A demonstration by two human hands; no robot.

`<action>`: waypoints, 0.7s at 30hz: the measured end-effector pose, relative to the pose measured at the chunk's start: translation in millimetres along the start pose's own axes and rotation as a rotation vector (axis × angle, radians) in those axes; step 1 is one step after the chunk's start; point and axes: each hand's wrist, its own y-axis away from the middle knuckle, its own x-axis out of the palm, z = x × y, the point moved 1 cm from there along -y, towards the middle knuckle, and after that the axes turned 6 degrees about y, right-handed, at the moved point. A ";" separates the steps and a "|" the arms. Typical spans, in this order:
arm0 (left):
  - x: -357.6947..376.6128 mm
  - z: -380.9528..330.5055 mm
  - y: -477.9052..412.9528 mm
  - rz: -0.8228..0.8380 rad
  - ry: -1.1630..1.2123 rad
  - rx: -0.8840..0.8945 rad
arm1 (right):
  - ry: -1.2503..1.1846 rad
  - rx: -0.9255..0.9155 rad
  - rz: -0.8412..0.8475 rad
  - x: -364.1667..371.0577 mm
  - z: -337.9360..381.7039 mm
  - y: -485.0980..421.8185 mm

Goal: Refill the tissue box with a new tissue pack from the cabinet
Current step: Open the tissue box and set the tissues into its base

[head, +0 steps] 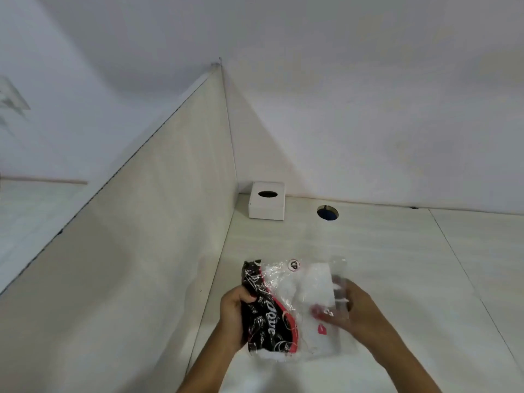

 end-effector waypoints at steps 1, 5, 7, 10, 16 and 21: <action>0.9 -0.9 -4.0 -0.008 -0.021 -0.011 | 0.041 -0.013 0.017 1.9 -1.4 -4.9; -5.6 1.7 -30.1 -0.022 -0.070 -0.039 | -0.060 0.030 0.068 6.8 -9.3 -23.1; -8.6 2.9 -44.1 0.003 -0.125 -0.062 | -0.086 0.053 0.105 7.4 -12.4 -33.7; -10.1 7.7 -62.7 0.068 -0.252 -0.107 | -0.136 0.081 0.017 2.1 -17.3 -47.7; -19.3 16.3 -99.4 0.004 -0.230 -0.074 | -0.045 0.207 -0.245 -31.4 -29.2 -67.5; -62.8 24.3 -124.9 -0.301 -0.305 -0.114 | 0.247 0.235 -0.592 -79.3 -12.9 -74.4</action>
